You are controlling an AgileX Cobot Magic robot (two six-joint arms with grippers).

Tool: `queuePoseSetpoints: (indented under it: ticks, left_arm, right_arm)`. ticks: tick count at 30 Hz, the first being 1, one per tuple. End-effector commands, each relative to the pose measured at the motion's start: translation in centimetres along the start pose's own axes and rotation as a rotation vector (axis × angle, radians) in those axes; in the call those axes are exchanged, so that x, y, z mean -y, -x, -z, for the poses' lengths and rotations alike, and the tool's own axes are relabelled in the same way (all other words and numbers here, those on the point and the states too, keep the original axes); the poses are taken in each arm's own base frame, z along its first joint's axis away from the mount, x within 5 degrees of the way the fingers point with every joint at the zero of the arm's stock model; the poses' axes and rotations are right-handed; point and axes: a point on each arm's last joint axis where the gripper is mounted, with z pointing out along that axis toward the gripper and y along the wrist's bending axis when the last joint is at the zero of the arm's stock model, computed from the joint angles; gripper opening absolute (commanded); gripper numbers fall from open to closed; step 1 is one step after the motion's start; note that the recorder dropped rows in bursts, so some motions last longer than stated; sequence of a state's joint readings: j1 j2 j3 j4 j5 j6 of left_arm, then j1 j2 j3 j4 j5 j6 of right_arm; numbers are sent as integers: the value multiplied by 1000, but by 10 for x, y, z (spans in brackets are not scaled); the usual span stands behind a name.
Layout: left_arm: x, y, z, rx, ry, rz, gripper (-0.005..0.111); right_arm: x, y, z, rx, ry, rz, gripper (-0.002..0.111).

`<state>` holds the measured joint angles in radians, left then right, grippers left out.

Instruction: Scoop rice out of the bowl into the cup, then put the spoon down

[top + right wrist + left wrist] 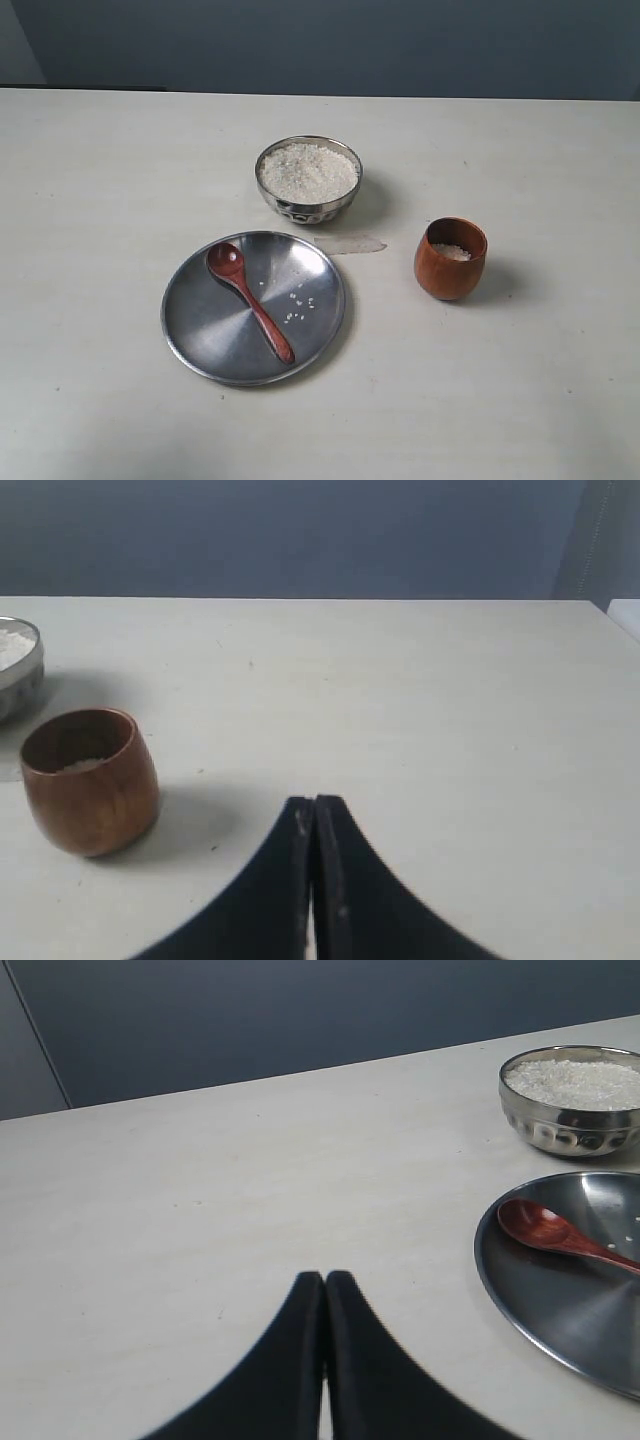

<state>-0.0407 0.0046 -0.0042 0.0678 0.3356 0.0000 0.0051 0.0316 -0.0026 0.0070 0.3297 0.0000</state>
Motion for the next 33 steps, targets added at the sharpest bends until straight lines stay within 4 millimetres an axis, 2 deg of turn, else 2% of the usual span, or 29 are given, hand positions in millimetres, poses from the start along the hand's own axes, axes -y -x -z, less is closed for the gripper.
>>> queuePoseSetpoints:
  ticks: [1, 33]
  left_arm:
    - [0, 0, 0, 16, -3, 2, 0]
    - [0, 0, 0, 16, -3, 2, 0]
  right_arm:
    - [0, 0, 0, 8, -5, -1, 0]
    - [0, -2, 2, 0, -7, 5, 0]
